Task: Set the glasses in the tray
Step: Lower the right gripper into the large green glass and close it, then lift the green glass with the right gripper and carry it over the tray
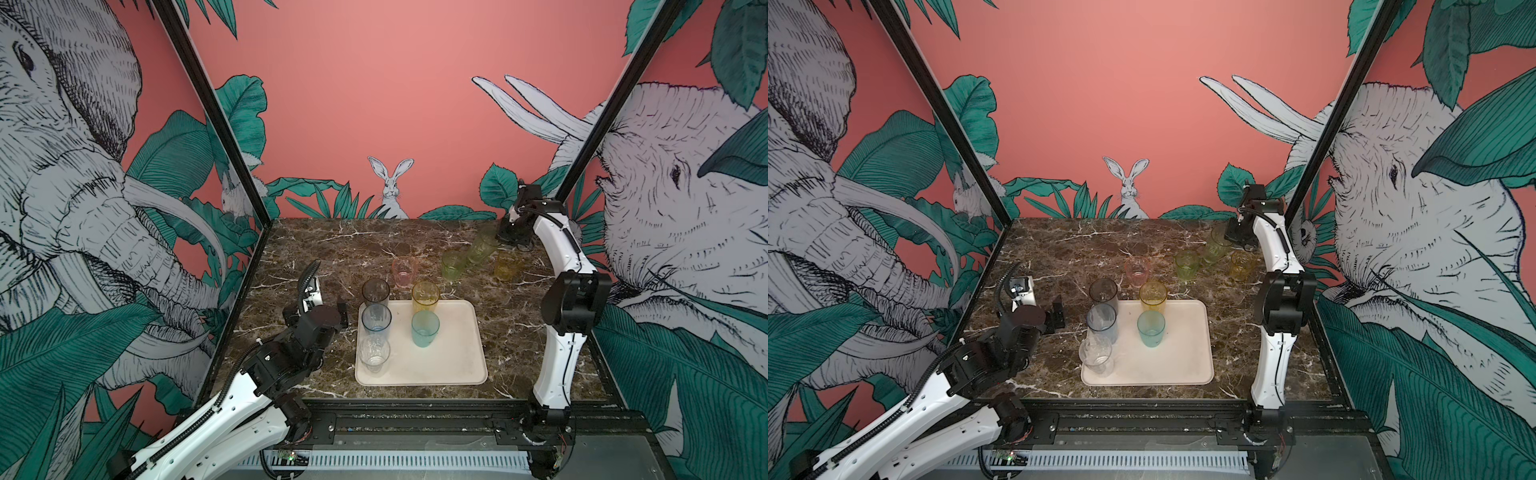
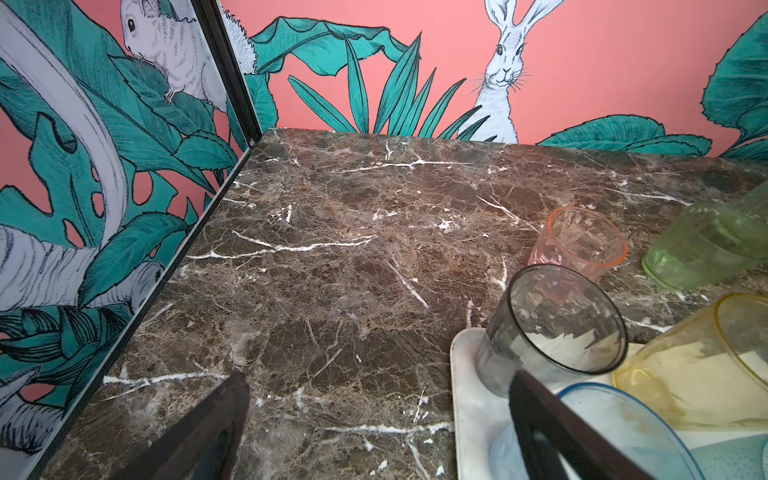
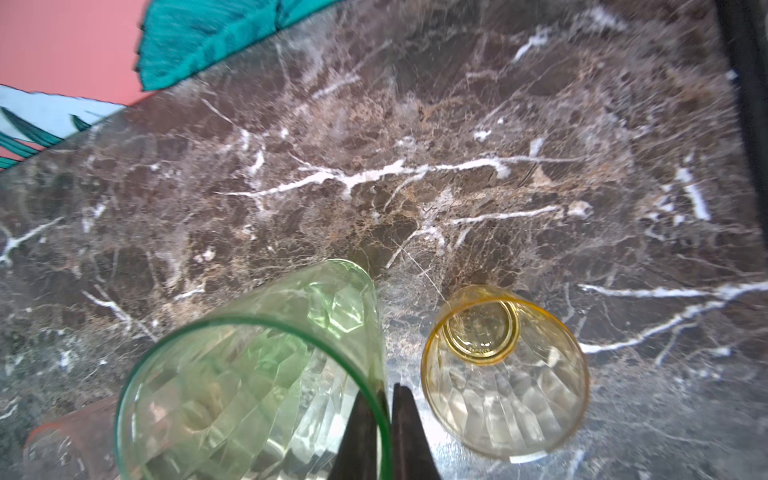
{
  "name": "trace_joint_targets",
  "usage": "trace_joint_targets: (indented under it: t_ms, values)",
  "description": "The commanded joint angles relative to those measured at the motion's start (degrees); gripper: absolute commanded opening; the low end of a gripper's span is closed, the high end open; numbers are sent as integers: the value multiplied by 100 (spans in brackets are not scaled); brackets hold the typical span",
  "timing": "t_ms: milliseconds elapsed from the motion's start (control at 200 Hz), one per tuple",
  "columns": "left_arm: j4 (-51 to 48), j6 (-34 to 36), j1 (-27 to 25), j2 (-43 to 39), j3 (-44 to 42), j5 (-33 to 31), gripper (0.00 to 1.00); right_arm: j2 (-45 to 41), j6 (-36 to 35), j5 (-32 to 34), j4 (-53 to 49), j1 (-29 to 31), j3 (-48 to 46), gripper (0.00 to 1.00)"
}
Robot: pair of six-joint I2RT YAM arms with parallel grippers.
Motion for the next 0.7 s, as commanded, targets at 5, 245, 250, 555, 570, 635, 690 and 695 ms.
trace_joint_targets:
  t_ms: [5, 245, 250, 555, 570, 635, 690, 695]
  values:
    - [-92, -130, 40, -76, -100, 24, 99, -540, -91, -41, -188, 25, 46, 0]
    - [-53, -188, 40, -100, -165, 175, 99, -1290, -130, 44, -374, 101, -218, 0]
    - [-55, -186, 35, -98, -169, 180, 99, -1298, -133, 44, -377, 107, -228, 0]
    - [63, -179, 40, -82, -207, 301, 99, -2238, -185, 64, -670, 565, -609, 0]
    - [77, -175, 40, -80, -212, 308, 99, -2275, -188, 76, -677, 593, -647, 0]
    - [113, -175, 38, -66, -207, 342, 99, -2480, -187, 170, -708, 719, -759, 0]
    - [143, -175, 39, -47, -207, 369, 99, -2641, -181, 190, -754, 809, -845, 0]
    - [144, -175, 39, -45, -207, 370, 99, -2655, -185, 201, -756, 821, -849, 0]
